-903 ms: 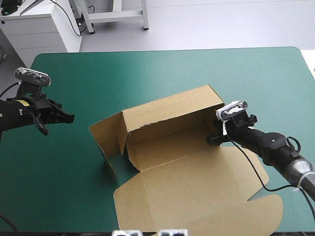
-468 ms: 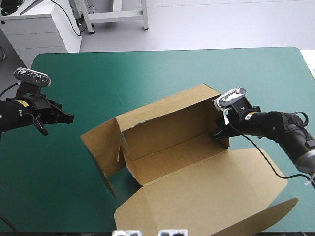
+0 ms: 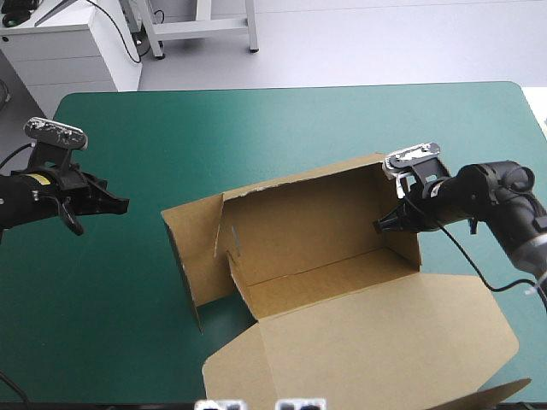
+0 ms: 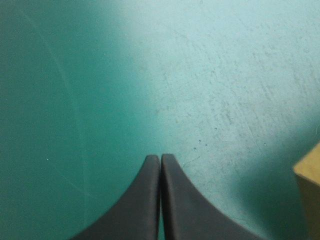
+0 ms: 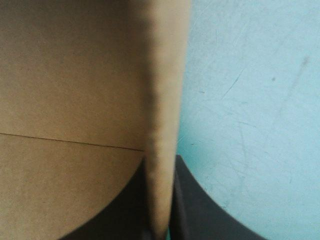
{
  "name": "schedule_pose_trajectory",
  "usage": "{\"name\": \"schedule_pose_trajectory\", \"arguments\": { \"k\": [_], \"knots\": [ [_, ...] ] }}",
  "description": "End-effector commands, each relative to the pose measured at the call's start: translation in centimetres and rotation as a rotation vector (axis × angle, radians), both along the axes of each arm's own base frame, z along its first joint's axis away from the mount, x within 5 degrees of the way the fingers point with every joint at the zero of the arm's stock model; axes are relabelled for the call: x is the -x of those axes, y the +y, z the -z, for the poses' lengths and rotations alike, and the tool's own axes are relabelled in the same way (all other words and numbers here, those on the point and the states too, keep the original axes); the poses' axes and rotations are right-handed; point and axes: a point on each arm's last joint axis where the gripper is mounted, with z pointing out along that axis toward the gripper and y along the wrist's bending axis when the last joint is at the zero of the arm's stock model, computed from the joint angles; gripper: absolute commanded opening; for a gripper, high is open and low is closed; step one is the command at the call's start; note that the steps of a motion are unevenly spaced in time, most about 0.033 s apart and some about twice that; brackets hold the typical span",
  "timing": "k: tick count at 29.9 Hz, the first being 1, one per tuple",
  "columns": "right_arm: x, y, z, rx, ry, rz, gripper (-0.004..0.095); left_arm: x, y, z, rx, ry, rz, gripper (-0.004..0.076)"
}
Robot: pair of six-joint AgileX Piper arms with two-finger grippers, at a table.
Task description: Fold the box
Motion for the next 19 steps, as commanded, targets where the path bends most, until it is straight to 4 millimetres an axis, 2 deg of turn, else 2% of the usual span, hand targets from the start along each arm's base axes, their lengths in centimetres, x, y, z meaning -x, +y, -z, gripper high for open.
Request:
{"name": "schedule_pose_trajectory", "arguments": {
  "k": [1,7,14,17,19],
  "knots": [
    [-1.2,0.3,0.2,-0.022,0.009,0.014,-0.002,0.5,-0.1,-1.7,0.019,-0.101,-0.009,-0.0009],
    [-4.5,1.1,2.7,-0.025,0.108,0.065,-0.002,0.5,-0.2,-1.8,0.027,-0.107,-0.009,-0.0009],
    [-7.7,1.8,3.6,-0.028,0.157,0.091,-0.0004,0.4,-0.3,-1.9,0.047,-0.115,-0.007,-0.0008],
    [-8.2,2.0,3.4,-0.029,0.161,0.087,0.0074,0.4,-0.6,-1.9,0.081,-0.117,0.0,-0.0009],
    [-8.3,2.0,3.2,-0.034,0.148,0.088,0.018,0.4,-0.7,-2.0,0.097,-0.118,0.004,-0.0009]
  ]
}}
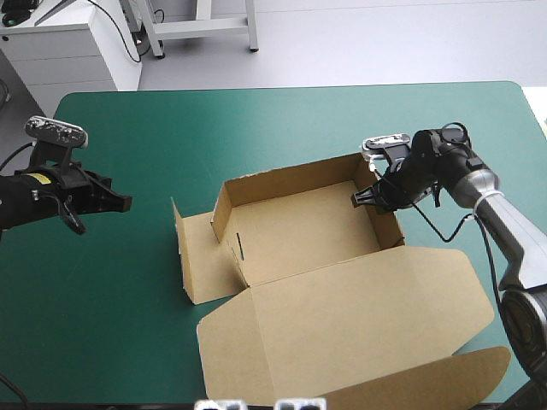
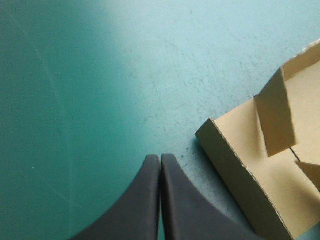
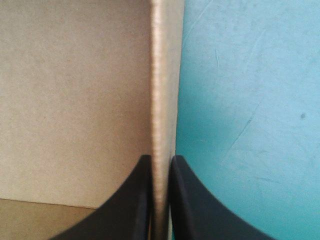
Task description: Fold the box
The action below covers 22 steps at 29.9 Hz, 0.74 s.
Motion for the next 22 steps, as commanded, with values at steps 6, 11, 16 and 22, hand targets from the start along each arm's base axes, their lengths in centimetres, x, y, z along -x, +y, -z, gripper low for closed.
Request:
{"name": "schedule_pose_trajectory", "arguments": {
  "k": [6,11,16,22],
  "knots": [
    [0.4,0.0,-4.0,-0.011,-0.058,-0.061,0.051,0.4,-0.3,-1.8,0.049,-0.102,-0.006,-0.0009],
    [0.7,-0.3,-7.0,0.02,-0.071,-0.081,0.0548,0.4,-0.2,-1.7,0.035,-0.103,-0.01,-0.0009],
    [0.9,-0.3,-8.2,0.006,-0.111,-0.08,0.0549,0.4,-0.2,-1.7,0.035,-0.094,-0.007,-0.0009],
    [0.5,-0.2,-6.6,0.017,-0.061,-0.088,0.0549,0.5,-0.2,-1.7,0.035,-0.092,-0.007,-0.0009]
  ]
}}
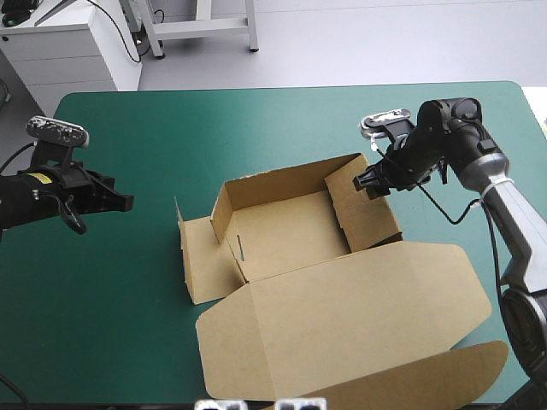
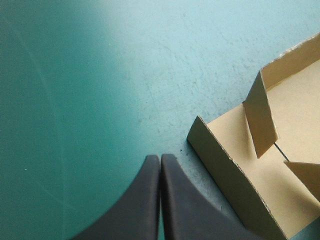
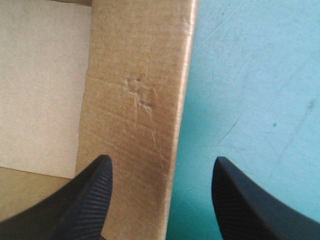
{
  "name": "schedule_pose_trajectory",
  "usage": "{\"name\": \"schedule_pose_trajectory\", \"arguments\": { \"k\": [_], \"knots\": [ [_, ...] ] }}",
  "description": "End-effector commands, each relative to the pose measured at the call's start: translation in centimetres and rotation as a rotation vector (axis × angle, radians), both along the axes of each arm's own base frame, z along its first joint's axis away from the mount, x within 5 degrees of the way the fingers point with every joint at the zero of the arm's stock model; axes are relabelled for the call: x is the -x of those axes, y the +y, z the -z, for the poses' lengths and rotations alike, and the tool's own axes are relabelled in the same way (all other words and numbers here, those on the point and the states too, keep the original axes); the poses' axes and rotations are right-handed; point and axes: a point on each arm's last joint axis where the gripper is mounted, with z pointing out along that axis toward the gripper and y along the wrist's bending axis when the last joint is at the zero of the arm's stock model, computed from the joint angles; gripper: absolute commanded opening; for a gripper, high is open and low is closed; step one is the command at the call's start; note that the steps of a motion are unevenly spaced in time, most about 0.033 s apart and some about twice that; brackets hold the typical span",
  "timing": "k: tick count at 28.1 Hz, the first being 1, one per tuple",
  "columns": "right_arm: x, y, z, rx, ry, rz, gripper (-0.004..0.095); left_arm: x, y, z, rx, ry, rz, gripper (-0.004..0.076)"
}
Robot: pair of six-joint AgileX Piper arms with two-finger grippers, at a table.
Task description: Fold the box
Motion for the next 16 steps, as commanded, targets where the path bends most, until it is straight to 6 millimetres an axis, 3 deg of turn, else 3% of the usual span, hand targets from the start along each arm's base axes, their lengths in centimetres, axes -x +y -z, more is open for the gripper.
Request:
{"name": "schedule_pose_trajectory", "arguments": {
  "k": [1,11,14,16],
  "knots": [
    [0.6,-0.2,-0.8,-0.003,-0.008,-0.012,0.0549,0.4,-0.1,-1.6,0.017,-0.094,-0.012,-0.0009],
    [-2.0,0.5,4.7,0.018,0.146,-0.002,0.0543,0.4,-0.1,-1.6,0.017,-0.094,-0.012,-0.0009],
    [-2.5,0.6,5.8,0.021,0.176,-0.002,0.0471,0.4,-0.1,-1.6,0.017,-0.094,-0.012,-0.0009],
    [-2.6,0.7,6.2,0.023,0.185,-0.002,0.0321,0.4,-0.1,-1.6,0.017,-0.094,-0.012,-0.0009]
  ]
}}
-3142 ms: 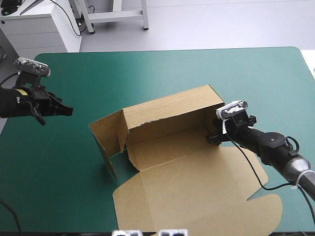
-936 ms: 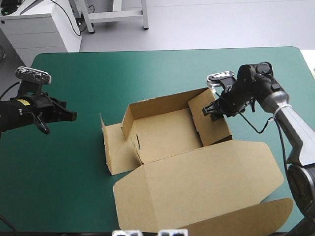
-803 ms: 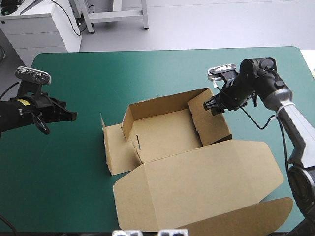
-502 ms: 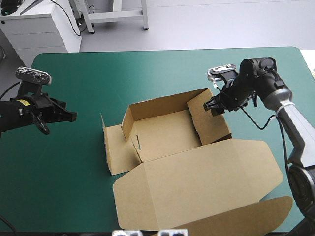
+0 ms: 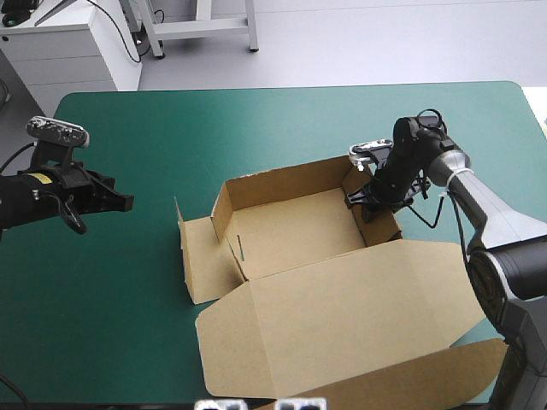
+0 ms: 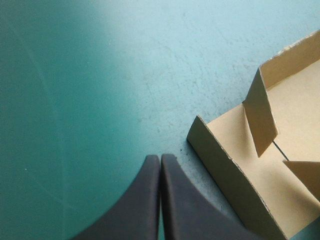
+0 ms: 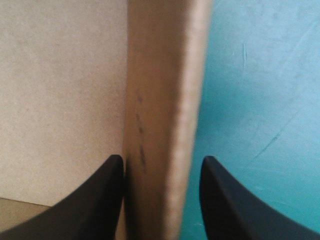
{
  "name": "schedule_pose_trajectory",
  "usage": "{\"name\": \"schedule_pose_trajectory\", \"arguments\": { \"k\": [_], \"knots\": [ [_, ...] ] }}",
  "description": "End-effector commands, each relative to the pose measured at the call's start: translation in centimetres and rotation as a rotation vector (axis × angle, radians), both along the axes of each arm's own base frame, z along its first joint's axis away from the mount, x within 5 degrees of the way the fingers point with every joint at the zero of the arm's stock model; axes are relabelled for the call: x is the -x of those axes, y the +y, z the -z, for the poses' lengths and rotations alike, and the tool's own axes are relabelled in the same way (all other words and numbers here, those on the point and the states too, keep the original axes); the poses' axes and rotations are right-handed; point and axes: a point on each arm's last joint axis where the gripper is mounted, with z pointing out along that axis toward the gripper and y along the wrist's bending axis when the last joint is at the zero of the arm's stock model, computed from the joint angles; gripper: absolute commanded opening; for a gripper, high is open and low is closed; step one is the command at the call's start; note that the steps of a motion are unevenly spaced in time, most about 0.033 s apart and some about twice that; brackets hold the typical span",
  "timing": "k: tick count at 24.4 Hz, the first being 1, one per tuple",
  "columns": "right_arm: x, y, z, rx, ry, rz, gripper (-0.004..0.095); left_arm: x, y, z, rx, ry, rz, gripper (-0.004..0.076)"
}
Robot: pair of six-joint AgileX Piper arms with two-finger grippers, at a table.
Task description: Fold the box
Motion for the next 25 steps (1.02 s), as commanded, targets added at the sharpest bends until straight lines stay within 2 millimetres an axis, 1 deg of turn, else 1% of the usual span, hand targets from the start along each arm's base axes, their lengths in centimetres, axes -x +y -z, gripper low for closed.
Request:
{"name": "schedule_pose_trajectory", "arguments": {
  "k": [1,2,3,4,6,8,10,12,13,17,19,22,25],
  "knots": [
    [0.6,-0.2,-2.2,-0.012,-0.04,-0.004,0.0207,0.4,-0.1,-1.6,0.018,-0.094,-0.012,-0.0008],
    [0.6,-0.2,-2.2,-0.008,-0.041,-0.005,0.0122,0.4,-0.1,-1.6,0.018,-0.094,-0.012,-0.0009],
    [0.6,-0.3,-2.2,-0.003,-0.043,-0.007,0.0011,0.4,-0.1,-1.6,0.018,-0.094,-0.012,-0.0009],
    [0.6,-0.3,-2.2,0.001,-0.044,-0.01,-0.0015,0.4,-0.1,-1.6,0.018,-0.092,-0.011,-0.0009],
    [0.6,-0.5,-2.4,0.005,-0.055,-0.036,-0.0019,0.5,-0.1,-1.6,0.023,-0.086,-0.014,-0.0009],
    [0.8,-0.8,-3.5,-0.012,-0.083,-0.033,-0.002,0.4,-0.1,-1.5,0.029,-0.083,-0.019,-0.0009],
    [1.2,-1.4,-4.8,-0.079,-0.112,-0.034,-0.002,0.3,-0.1,-1.4,0.029,-0.086,-0.022,-0.0009],
    [1.6,-2.9,-6.7,-0.177,-0.158,-0.01,-0.002,0.1,0.0,-1.0,0.029,-0.095,-0.033,-0.0009],
    [1.9,-4.0,-7.8,-0.217,-0.189,0.014,-0.002,0.0,0.1,-0.5,0.025,-0.09,-0.039,-0.0009],
    [2.8,-6.8,-10.0,-0.24,-0.261,0.078,-0.002,-0.4,0.3,0.9,0.015,-0.083,-0.057,-0.0009],
    [3.2,-7.8,-10.8,-0.265,-0.285,0.111,-0.002,-0.7,0.4,1.3,0.016,-0.114,-0.076,-0.0009],
    [3.7,-8.3,-11.7,-0.291,-0.312,0.123,-0.002,-1.2,0.6,1.9,0.033,-0.16,-0.104,-0.0009],
    [4.0,-8.3,-12.2,-0.293,-0.327,0.124,-0.002,-1.9,0.5,2.6,0.072,-0.154,-0.117,-0.0009]
  ]
}}
